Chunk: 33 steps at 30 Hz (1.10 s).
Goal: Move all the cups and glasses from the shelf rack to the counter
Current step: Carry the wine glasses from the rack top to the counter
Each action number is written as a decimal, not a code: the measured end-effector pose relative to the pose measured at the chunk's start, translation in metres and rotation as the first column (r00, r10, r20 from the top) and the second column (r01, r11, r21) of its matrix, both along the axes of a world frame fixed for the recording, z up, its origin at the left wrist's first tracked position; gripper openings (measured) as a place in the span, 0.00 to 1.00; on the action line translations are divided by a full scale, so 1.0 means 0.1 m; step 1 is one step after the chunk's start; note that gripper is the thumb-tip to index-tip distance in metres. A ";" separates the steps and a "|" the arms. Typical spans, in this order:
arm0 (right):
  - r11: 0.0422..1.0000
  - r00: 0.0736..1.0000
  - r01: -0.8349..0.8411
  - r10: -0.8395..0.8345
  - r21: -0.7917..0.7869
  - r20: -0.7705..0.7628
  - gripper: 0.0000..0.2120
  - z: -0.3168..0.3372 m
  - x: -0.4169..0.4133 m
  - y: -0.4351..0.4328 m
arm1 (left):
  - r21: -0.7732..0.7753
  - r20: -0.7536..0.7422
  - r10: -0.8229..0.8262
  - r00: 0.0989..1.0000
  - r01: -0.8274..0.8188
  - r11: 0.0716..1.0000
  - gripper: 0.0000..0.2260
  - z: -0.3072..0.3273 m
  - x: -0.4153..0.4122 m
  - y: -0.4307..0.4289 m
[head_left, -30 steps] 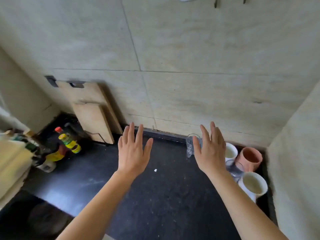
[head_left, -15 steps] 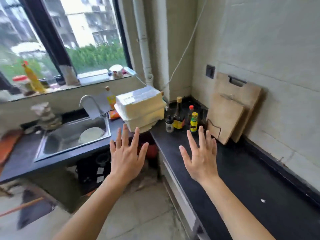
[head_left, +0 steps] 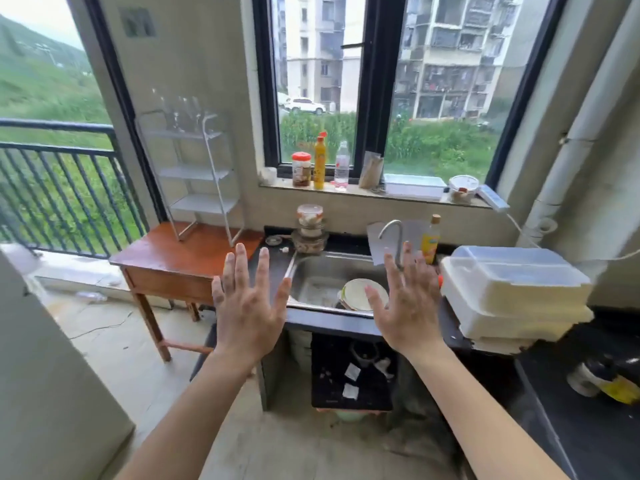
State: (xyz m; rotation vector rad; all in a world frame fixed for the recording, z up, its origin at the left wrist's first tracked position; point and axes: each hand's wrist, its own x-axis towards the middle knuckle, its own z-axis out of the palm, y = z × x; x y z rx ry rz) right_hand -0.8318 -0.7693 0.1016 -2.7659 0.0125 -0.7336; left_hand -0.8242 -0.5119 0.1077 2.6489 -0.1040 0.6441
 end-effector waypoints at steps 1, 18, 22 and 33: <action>1.000 1.000 -0.028 0.028 0.006 -0.005 0.35 -0.01 0.18 0.18 | -0.014 -0.010 0.038 0.999 -0.038 0.999 0.34 -0.03 0.06 0.17; 0.914 0.915 -0.402 0.403 0.055 -0.024 0.33 -0.21 3.83 2.49 | 0.250 -0.065 0.318 0.946 -0.293 0.923 0.32 -0.08 2.80 2.19; 0.904 0.906 -0.424 0.423 0.051 0.031 0.34 0.15 4.73 2.86 | 0.290 0.009 0.319 0.948 -0.307 0.906 0.35 0.29 3.65 2.54; 0.887 0.879 -0.462 0.459 -0.011 0.131 0.35 0.73 6.32 3.80 | 0.122 0.097 0.232 0.968 -0.243 0.962 0.35 0.61 5.51 3.46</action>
